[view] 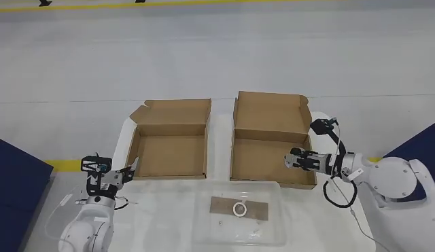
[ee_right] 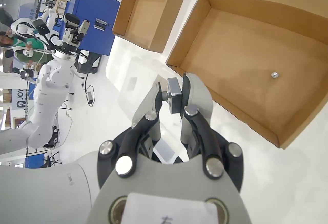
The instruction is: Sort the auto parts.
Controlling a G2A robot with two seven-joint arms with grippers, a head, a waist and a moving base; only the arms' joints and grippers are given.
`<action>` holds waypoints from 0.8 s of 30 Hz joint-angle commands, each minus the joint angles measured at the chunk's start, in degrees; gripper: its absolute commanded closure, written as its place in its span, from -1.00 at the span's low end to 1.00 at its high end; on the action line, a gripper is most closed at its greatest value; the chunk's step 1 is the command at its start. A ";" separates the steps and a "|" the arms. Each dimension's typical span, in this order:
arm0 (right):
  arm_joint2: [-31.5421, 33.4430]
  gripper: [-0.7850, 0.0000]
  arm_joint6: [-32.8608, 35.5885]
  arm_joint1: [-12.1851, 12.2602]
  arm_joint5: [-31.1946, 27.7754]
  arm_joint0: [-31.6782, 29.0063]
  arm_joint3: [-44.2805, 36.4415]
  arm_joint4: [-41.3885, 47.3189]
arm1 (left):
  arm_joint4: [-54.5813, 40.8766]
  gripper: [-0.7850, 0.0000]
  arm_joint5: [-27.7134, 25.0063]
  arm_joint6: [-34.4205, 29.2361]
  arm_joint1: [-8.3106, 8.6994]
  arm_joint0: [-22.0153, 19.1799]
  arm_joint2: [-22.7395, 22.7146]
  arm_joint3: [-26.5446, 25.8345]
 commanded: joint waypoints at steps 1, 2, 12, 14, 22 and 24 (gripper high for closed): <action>0.03 1.00 0.00 0.00 0.03 -0.03 -0.05 -0.04 | 0.00 -1.00 0.00 0.00 0.00 0.00 0.00 0.00; 0.03 1.00 0.00 0.00 0.03 -0.03 -0.05 -0.04 | 0.00 -1.00 0.00 0.00 0.00 0.00 0.00 0.00; -4.52 1.00 -3.10 0.09 6.70 1.91 -2.18 -14.90 | 0.00 -1.00 0.00 0.00 0.00 0.00 0.00 0.00; -7.23 1.00 -3.31 -0.01 8.98 3.83 -1.35 -19.80 | 0.00 -1.00 0.00 0.00 0.00 0.00 0.00 0.00; -19.38 1.00 -3.50 -1.52 16.35 13.25 7.51 -31.72 | 0.00 -1.00 0.00 0.00 0.00 0.00 0.00 0.00; -22.13 1.00 -3.47 -2.02 17.57 15.13 9.49 -33.94 | 0.00 -1.00 0.00 0.00 0.00 0.00 0.00 0.00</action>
